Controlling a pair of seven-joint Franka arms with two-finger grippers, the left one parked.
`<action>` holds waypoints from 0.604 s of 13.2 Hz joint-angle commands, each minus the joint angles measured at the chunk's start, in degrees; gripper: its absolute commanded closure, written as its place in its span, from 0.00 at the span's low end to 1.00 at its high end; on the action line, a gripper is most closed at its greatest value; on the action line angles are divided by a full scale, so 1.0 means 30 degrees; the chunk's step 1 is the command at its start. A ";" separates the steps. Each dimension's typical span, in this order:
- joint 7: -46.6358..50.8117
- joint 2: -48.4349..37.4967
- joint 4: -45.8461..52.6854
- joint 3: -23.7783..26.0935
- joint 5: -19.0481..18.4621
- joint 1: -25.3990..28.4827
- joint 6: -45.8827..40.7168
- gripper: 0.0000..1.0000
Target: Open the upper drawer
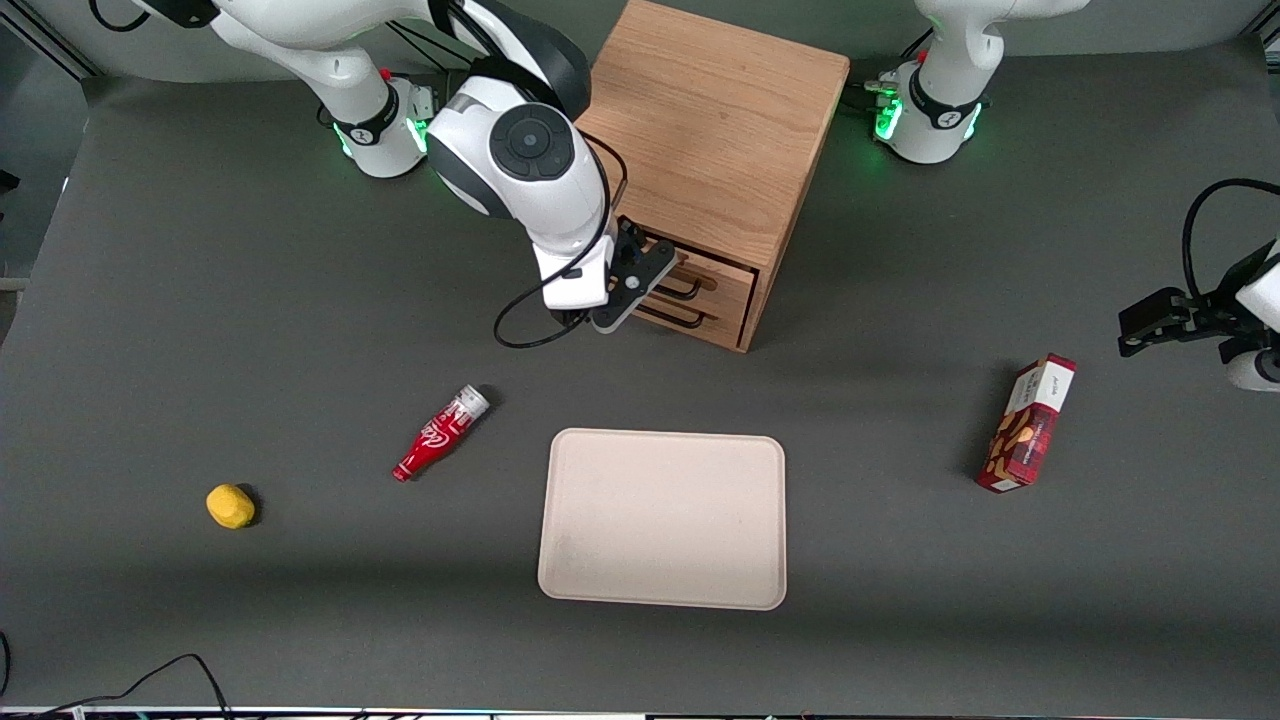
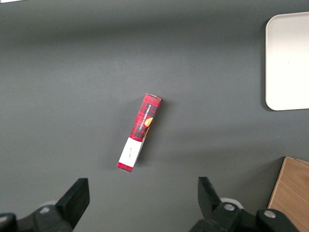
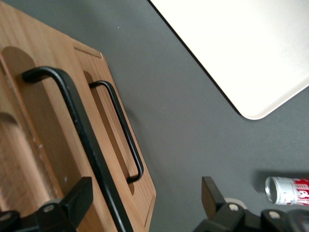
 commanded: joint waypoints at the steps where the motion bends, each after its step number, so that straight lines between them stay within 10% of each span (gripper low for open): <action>1: -0.0780 -0.0324 0.0147 0.0219 0.0567 -0.0239 -0.0542 0.00; 8: -0.1917 0.0966 -0.0089 -0.1066 0.0215 0.0317 0.2740 0.00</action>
